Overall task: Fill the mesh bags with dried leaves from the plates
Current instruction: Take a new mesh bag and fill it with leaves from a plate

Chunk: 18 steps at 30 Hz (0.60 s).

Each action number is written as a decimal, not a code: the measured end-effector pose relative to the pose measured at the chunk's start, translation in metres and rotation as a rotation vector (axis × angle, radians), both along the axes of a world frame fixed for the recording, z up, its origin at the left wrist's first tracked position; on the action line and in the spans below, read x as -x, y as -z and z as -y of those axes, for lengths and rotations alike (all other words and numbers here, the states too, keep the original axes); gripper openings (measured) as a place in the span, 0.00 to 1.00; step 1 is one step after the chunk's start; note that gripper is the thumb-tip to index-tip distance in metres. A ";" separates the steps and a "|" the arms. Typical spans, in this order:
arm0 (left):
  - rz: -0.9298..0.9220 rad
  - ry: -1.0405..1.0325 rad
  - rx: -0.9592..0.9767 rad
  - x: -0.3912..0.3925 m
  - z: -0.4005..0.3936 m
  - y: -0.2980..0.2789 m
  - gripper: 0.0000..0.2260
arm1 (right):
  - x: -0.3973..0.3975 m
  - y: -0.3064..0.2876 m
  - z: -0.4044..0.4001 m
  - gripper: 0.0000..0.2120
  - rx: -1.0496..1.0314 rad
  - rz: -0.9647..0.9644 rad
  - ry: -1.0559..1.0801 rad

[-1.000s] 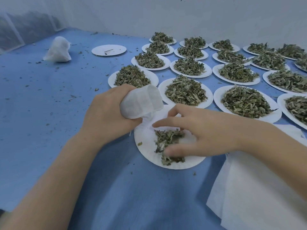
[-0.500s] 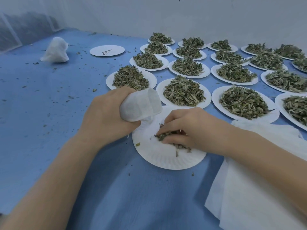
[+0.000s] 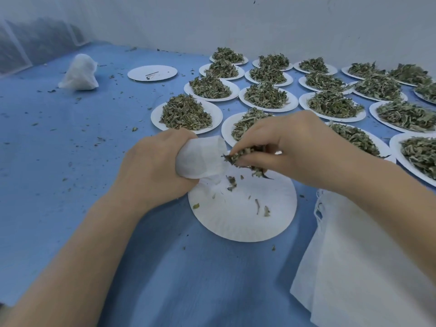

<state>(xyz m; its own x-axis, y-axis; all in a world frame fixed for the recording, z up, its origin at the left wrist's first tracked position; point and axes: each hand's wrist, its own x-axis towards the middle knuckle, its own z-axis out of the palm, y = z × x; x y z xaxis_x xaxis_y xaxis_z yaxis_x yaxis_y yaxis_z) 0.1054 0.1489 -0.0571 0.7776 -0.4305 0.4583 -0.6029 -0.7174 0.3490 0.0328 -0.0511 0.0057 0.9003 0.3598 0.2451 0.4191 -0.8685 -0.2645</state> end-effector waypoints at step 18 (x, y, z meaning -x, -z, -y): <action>-0.164 0.170 0.327 0.007 0.011 0.003 0.14 | -0.008 -0.004 -0.023 0.12 -0.123 -0.316 -0.028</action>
<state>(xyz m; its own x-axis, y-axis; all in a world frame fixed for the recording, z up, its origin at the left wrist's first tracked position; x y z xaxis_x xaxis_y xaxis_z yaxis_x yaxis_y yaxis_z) 0.0987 0.1382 -0.0602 0.7820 -0.4117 0.4680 -0.6208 -0.4472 0.6439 0.0403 -0.0280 0.0094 0.9290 0.3702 -0.0017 0.3224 -0.8114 -0.4876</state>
